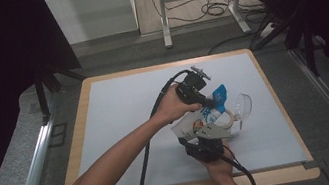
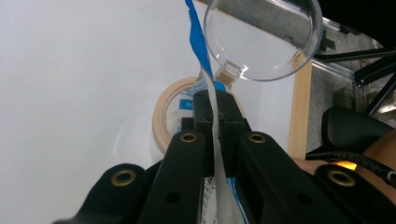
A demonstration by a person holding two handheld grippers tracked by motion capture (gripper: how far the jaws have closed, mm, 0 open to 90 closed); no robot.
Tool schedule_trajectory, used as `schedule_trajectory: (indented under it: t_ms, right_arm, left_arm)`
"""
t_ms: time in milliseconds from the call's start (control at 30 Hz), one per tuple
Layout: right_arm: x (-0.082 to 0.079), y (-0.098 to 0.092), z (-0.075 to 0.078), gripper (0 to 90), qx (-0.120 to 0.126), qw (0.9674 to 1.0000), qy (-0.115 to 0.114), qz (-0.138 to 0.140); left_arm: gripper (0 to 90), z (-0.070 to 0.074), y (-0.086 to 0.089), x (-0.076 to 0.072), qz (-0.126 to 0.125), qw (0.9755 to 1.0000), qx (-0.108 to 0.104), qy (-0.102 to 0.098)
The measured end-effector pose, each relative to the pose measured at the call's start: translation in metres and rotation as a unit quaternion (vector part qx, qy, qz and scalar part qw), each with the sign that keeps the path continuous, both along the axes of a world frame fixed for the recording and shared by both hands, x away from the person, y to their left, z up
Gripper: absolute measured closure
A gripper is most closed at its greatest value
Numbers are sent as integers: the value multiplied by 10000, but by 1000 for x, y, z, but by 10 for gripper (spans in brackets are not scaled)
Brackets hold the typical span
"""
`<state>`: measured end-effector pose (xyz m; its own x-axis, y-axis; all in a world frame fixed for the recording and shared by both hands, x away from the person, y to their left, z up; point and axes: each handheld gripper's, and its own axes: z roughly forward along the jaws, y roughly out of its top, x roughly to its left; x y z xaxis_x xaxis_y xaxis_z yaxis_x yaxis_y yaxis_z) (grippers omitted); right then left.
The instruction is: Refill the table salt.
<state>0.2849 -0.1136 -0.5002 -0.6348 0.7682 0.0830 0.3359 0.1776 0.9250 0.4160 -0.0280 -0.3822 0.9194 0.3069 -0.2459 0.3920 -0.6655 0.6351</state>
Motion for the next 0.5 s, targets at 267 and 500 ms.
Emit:
schedule_trajectory:
  t_ms: [267, 500]
  right_arm:
    - [2, 0, 4, 558, 161, 9999, 57, -10]
    - [1, -2, 6, 558, 266, 9996, 78, -1]
  left_arm:
    - [900, 1, -5, 4, -58, 9999, 115, 54]
    - [900, 1, -8, 6, -98, 9998, 134, 104]
